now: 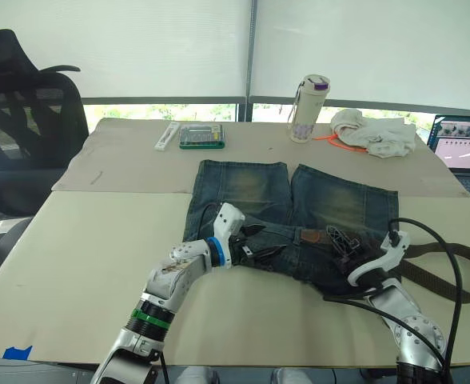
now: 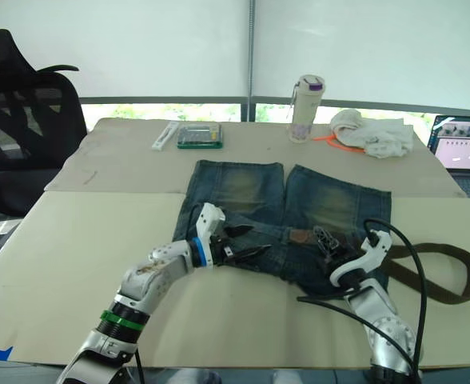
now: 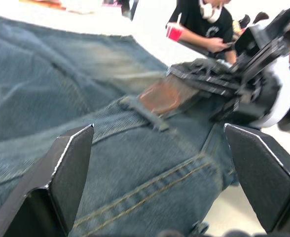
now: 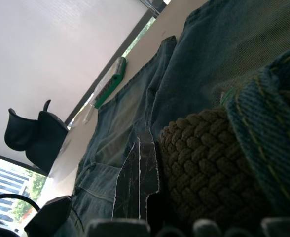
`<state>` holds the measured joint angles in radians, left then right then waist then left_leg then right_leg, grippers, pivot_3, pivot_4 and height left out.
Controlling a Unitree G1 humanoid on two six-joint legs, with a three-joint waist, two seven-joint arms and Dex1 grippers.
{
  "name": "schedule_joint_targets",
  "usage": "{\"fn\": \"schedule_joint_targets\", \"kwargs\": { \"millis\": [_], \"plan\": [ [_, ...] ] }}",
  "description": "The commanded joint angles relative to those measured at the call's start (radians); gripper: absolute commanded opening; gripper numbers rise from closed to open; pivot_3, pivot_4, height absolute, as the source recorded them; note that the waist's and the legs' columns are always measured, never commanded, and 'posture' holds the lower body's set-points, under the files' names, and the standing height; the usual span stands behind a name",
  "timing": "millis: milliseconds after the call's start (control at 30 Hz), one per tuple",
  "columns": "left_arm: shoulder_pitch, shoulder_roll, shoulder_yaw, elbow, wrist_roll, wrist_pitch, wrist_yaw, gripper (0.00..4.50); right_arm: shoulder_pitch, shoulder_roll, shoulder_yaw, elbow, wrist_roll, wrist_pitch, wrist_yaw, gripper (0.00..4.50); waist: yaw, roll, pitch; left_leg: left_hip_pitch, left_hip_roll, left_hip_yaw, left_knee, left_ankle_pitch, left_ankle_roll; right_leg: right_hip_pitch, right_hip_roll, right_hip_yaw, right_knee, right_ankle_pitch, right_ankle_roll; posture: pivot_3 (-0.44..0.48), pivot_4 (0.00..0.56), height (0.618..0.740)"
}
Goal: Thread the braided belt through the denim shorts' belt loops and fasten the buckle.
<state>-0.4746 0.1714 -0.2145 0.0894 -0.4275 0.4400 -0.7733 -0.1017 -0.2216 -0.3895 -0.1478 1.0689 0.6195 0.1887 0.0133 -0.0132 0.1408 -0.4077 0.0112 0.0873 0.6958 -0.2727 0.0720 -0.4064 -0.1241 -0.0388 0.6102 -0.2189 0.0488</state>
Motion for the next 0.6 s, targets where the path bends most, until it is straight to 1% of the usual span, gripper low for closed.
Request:
{"fn": "schedule_joint_targets", "kwargs": {
  "millis": [33,200,300,400,600],
  "plan": [
    [-0.001,0.001,0.014,-0.004,0.014,-0.031,-0.013,4.47,-0.007,-0.001,-0.008,0.0,-0.031,-0.017,-0.015,0.0,0.0,0.0,0.0,0.0,0.0,0.0,0.0,0.0,0.0,0.0,0.0,0.0,0.0,0.0,0.0,0.0,0.15,0.737],
    [-0.005,-0.003,0.019,0.003,0.019,-0.033,-0.016,4.47,-0.006,0.014,-0.008,0.003,-0.034,-0.004,-0.033,0.0,-0.001,0.0,0.0,0.0,0.0,0.0,0.0,0.0,0.0,0.0,0.0,0.0,0.0,0.0,0.0,0.0,0.15,0.737],
    [-0.009,-0.004,0.02,0.009,0.025,-0.039,-0.017,4.47,0.002,-0.002,-0.029,0.015,-0.059,-0.005,-0.068,0.0,0.0,0.0,0.0,0.0,0.0,0.0,0.0,0.0,0.0,0.0,0.0,0.0,0.0,0.0,0.0,0.0,0.15,0.737],
    [-0.005,-0.003,0.017,0.011,0.036,-0.046,-0.021,4.47,0.01,-0.021,-0.021,0.008,-0.084,0.002,-0.077,0.0,0.003,0.0,0.0,0.0,0.0,0.0,0.0,0.0,0.0,0.001,0.0,0.0,0.0,0.0,0.0,0.0,0.15,0.737],
    [-0.005,-0.011,0.019,0.014,0.04,-0.045,-0.023,4.47,-0.017,0.008,-0.065,0.035,-0.074,-0.017,-0.169,0.0,0.005,0.0,0.0,0.001,0.0,-0.001,0.001,0.0,0.001,0.002,0.0,-0.001,0.0,0.0,0.0,0.0,0.15,0.737]
  ]
}}
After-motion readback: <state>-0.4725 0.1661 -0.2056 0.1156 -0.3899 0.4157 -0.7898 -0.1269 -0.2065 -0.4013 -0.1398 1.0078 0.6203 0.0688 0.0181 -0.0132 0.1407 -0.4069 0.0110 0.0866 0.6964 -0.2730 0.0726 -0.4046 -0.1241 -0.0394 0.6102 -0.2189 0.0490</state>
